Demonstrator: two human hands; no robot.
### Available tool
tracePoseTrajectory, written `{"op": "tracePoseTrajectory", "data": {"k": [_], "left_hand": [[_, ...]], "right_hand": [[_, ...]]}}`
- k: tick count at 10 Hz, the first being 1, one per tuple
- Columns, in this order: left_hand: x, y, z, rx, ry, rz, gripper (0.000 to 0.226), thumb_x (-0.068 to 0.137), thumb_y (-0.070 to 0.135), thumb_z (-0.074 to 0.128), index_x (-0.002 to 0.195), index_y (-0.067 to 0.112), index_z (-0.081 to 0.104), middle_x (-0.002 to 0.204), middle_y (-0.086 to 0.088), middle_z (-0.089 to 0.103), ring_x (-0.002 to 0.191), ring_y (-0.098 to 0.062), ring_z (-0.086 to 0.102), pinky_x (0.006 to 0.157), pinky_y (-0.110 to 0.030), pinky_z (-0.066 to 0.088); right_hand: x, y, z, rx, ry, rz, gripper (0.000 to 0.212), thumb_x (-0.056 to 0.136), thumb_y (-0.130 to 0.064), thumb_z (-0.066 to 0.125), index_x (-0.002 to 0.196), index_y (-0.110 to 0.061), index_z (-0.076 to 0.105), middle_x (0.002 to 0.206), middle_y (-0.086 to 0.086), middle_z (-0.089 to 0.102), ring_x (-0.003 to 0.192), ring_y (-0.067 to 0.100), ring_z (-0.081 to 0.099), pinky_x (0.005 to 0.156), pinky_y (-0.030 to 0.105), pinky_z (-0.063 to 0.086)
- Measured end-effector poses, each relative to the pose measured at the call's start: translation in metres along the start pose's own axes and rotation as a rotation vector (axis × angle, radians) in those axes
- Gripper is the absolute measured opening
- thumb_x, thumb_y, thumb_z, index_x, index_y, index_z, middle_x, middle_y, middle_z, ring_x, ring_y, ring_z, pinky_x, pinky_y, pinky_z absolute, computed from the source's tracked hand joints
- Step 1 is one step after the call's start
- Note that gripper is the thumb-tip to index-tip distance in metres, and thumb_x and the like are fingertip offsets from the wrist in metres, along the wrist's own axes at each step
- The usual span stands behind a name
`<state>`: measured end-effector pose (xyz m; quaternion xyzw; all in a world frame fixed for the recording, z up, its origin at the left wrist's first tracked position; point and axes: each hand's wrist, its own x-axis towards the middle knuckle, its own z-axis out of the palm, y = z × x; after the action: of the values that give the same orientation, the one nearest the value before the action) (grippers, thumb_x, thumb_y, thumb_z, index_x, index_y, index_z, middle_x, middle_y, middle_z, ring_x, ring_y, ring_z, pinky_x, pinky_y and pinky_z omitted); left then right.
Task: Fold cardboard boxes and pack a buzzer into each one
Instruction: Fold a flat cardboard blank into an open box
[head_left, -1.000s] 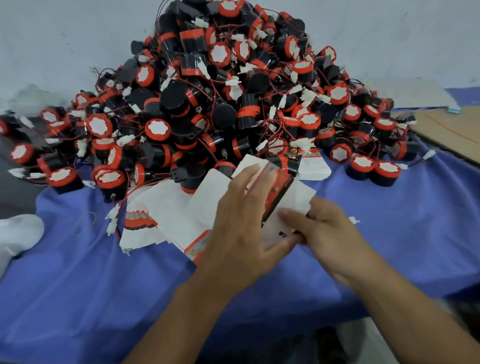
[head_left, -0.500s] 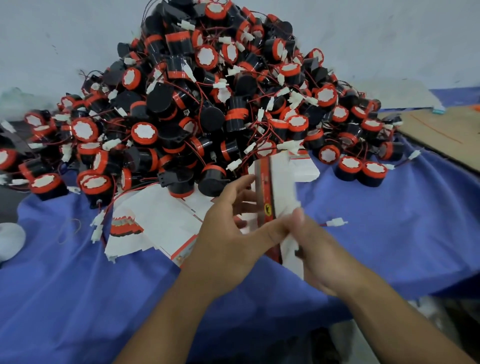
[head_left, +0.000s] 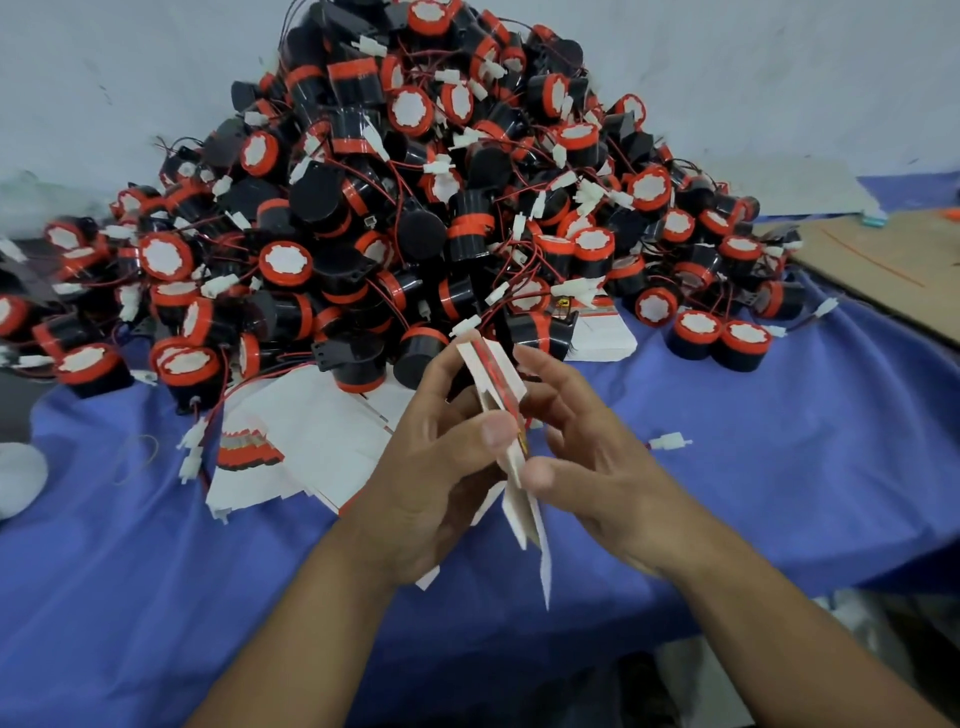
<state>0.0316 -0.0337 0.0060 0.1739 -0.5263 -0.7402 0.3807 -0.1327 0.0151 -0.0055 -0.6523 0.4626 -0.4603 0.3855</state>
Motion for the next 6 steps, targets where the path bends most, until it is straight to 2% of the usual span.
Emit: {"op": "tracePoseTrajectory", "data": {"k": [1, 2, 3, 4, 5, 6], "left_hand": [[0.0, 0.002, 0.0, -0.053, -0.025, -0.002, 0.103, 0.064, 0.047, 0.089, 0.145, 0.008, 0.039, 0.128, -0.026, 0.06, 0.112, -0.04, 0.063, 0.085, -0.044, 0.056], [0.001, 0.0, -0.001, -0.084, -0.052, 0.004, 0.099, 0.064, 0.039, 0.091, 0.145, 0.016, 0.039, 0.126, -0.021, 0.064, 0.115, -0.038, 0.064, 0.086, -0.042, 0.056], [0.002, -0.005, -0.004, -0.072, -0.065, 0.005, 0.1, 0.068, 0.02, 0.089, 0.151, 0.021, 0.032, 0.132, -0.021, 0.06, 0.12, -0.041, 0.061, 0.092, -0.048, 0.055], [0.003, -0.008, -0.009, -0.053, -0.084, 0.029, 0.091, 0.075, 0.006, 0.07, 0.154, 0.022, 0.027, 0.137, -0.022, 0.055, 0.126, -0.041, 0.056, 0.097, -0.053, 0.051], [0.002, -0.011, -0.011, -0.075, -0.102, 0.023, 0.092, 0.076, 0.002, 0.068, 0.155, 0.013, 0.022, 0.137, -0.019, 0.056, 0.126, -0.038, 0.056, 0.094, -0.049, 0.052], [0.001, -0.01, -0.012, -0.122, -0.153, -0.008, 0.084, 0.078, 0.004, 0.067, 0.149, -0.004, 0.023, 0.121, -0.017, 0.062, 0.112, -0.036, 0.062, 0.087, -0.04, 0.053]], "right_hand": [[0.0, -0.004, -0.006, -0.004, 0.058, 0.014, 0.083, 0.079, -0.027, 0.079, 0.15, -0.031, 0.036, 0.135, -0.026, 0.051, 0.13, 0.0, 0.051, 0.11, 0.027, 0.043], [-0.002, -0.001, -0.005, -0.06, 0.04, 0.025, 0.084, 0.081, -0.023, 0.081, 0.151, -0.029, 0.035, 0.136, -0.024, 0.049, 0.129, -0.003, 0.05, 0.11, 0.026, 0.042], [-0.002, -0.001, -0.005, -0.071, 0.027, 0.018, 0.089, 0.083, -0.015, 0.084, 0.153, -0.03, 0.032, 0.141, -0.025, 0.043, 0.133, -0.007, 0.044, 0.113, 0.024, 0.039], [-0.004, -0.002, -0.009, -0.087, 0.027, 0.011, 0.098, 0.078, -0.022, 0.088, 0.154, -0.036, 0.026, 0.149, -0.026, 0.036, 0.138, -0.01, 0.036, 0.116, 0.023, 0.035], [-0.008, -0.002, -0.013, -0.201, 0.058, -0.01, 0.106, 0.071, -0.046, 0.088, 0.153, -0.047, 0.02, 0.158, -0.025, 0.026, 0.143, -0.011, 0.028, 0.12, 0.028, 0.032], [-0.011, -0.003, -0.02, -0.102, 0.039, 0.064, 0.112, 0.062, -0.056, 0.09, 0.149, -0.057, 0.02, 0.155, -0.017, 0.036, 0.137, 0.005, 0.047, 0.11, 0.04, 0.046]]}}
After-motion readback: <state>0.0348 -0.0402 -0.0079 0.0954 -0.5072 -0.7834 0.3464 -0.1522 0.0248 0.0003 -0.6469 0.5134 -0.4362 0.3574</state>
